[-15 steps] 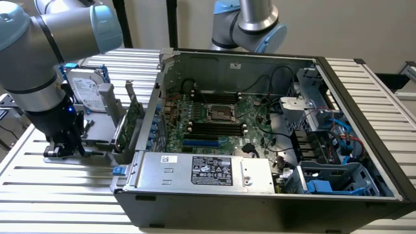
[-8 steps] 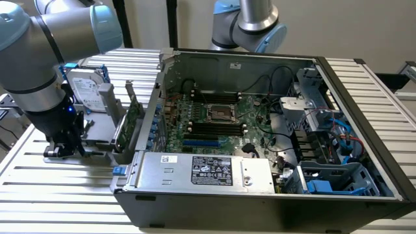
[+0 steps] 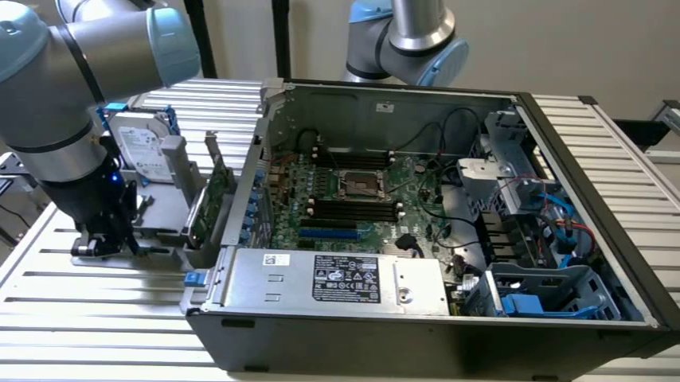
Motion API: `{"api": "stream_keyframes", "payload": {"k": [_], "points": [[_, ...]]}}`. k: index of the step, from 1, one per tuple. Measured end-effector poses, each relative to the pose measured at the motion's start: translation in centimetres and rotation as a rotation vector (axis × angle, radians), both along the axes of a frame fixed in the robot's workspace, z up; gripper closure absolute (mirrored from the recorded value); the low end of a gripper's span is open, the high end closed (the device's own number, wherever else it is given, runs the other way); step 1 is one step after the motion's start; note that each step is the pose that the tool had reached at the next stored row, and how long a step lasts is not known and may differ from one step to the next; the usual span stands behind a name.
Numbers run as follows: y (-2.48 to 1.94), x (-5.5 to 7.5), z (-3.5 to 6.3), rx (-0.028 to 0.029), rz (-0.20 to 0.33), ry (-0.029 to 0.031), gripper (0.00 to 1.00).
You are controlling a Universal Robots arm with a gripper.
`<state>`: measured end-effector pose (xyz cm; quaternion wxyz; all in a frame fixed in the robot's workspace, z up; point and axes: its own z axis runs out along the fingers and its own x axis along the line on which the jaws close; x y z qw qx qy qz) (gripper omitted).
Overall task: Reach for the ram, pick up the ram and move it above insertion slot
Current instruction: 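Pick up the ram and move it above insertion slot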
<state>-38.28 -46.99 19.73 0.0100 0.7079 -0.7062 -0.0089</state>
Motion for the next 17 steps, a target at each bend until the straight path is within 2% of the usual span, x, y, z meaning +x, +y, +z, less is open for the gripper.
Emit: {"api": "stream_keyframes", "payload": {"k": [11, 17], "points": [[0.0, 0.0, 1.39, 0.0003, 0.0, 0.0003, 0.87], [0.0, 0.1, 2.91, 0.0002, 0.0, 0.0016, 0.87]]}}
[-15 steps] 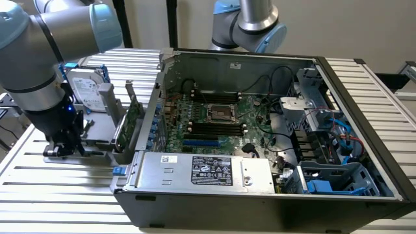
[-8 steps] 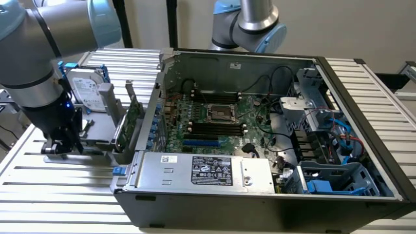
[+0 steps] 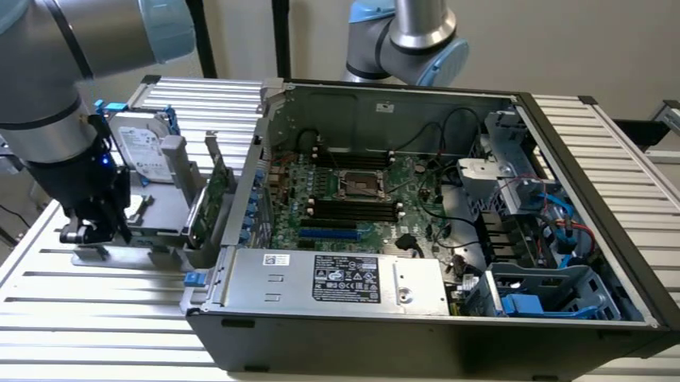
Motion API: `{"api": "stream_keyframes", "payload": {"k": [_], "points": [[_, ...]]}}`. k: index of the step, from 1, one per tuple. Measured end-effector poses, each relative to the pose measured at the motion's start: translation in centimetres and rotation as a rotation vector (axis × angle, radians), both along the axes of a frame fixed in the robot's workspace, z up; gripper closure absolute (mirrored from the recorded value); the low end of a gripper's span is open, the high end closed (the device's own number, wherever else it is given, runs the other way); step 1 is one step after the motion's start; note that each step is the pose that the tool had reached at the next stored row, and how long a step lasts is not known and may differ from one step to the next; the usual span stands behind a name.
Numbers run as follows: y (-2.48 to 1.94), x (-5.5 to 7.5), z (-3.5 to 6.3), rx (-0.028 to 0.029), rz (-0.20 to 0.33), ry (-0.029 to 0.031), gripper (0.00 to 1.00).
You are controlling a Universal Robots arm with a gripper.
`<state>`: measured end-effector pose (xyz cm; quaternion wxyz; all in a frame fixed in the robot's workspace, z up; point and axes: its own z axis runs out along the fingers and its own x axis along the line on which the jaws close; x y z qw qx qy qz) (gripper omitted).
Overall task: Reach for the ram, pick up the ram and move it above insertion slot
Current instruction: 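Pick up the ram and move it above insertion slot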
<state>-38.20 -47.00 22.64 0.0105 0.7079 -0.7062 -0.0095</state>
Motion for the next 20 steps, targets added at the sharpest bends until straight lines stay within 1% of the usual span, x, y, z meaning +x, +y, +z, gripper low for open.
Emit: {"api": "stream_keyframes", "payload": {"k": [6, 10, 12, 20], "points": [[0.0, 0.2, 2.69, 0.0, 0.0, 0.0022, 0.87], [0.0, 0.7, 4.52, 0.0001, 0.0, 0.0024, 0.87], [0.0, 1.1, 5.41, 0.0001, 0.0, 0.0025, 0.87], [0.0, 3.7, 9.05, 0.0005, 0.002, 0.0032, 0.87]]}}
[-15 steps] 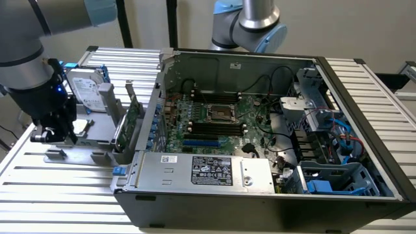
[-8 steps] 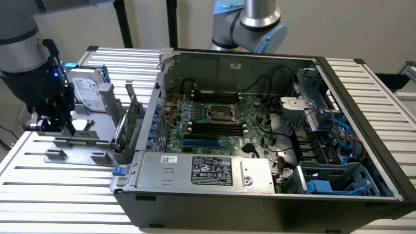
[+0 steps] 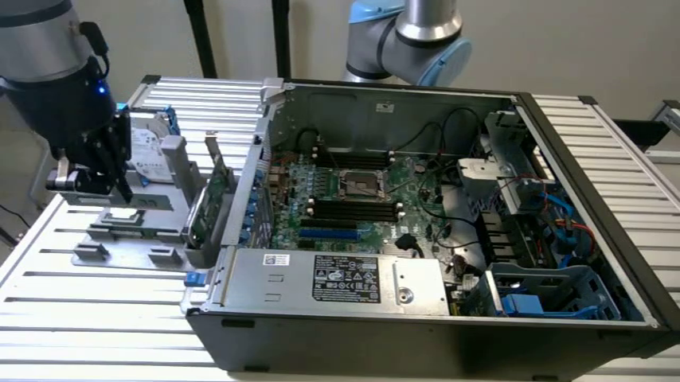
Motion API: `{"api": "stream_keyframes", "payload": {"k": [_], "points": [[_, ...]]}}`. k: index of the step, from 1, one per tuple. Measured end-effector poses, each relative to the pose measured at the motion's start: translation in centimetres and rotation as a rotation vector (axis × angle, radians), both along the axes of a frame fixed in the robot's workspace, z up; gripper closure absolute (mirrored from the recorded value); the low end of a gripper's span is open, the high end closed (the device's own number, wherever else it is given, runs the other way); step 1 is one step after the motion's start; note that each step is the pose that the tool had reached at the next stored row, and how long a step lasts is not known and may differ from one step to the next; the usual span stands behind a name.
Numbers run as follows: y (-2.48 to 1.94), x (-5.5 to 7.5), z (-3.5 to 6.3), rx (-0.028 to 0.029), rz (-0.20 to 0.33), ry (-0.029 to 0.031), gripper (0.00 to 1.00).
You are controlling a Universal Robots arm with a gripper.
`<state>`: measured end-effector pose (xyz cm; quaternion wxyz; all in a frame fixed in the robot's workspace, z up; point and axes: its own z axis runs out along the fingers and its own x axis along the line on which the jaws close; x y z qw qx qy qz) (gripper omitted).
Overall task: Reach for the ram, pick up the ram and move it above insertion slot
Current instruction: 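Pick up the ram and move it above insertion slot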
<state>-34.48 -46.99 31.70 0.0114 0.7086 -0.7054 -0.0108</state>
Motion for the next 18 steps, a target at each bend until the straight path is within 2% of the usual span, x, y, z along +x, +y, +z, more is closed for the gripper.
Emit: {"api": "stream_keyframes", "payload": {"k": [6, 13, 16, 18], "points": [[0.0, 2.2, 2.74, 0.0004, 0.001, 0.0014, 0.87], [0.0, 5.3, 5.64, 0.0015, 0.002, 0.0074, 0.87], [0.0, 6.7, 6.25, 0.0047, 0.002, 0.0088, 0.87], [0.0, 7.6, 6.42, 0.0111, 0.002, 0.0089, 0.87]]}}
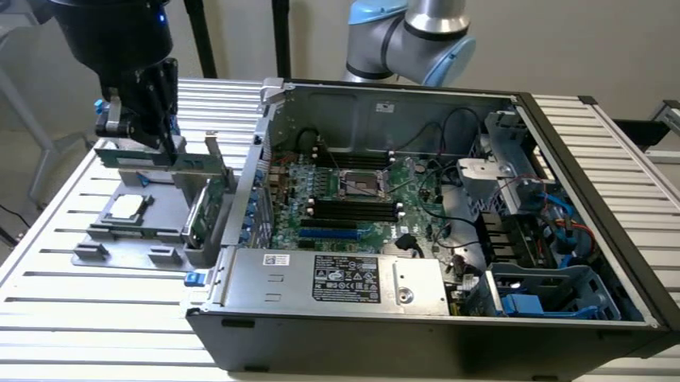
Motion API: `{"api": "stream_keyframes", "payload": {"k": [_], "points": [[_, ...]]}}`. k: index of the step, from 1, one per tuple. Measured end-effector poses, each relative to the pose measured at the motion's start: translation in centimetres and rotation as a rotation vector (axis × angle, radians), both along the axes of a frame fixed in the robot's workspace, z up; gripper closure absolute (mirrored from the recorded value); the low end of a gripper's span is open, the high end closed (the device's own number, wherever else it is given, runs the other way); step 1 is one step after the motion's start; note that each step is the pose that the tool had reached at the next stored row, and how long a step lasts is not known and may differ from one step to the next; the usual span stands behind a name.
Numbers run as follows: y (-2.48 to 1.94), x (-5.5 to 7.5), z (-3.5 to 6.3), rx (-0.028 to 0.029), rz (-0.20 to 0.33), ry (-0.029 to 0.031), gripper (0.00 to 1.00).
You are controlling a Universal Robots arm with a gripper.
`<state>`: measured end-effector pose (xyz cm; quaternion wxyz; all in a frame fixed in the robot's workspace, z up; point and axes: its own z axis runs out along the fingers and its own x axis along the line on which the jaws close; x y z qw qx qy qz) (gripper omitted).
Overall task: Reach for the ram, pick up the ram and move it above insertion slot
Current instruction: 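Pick up the ram and move it above insertion slot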
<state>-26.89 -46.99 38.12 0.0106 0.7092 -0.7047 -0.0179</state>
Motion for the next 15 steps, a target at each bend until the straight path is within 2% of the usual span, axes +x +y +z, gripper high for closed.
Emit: {"api": "stream_keyframes", "payload": {"k": [5, 15], "points": [[0.0, 2.3, 0.29, 0.0236, 0.0, 0.0001, 0.87], [0.0, 6.8, 0.35, 0.0449, 0.001, 0.0005, 0.87]]}}
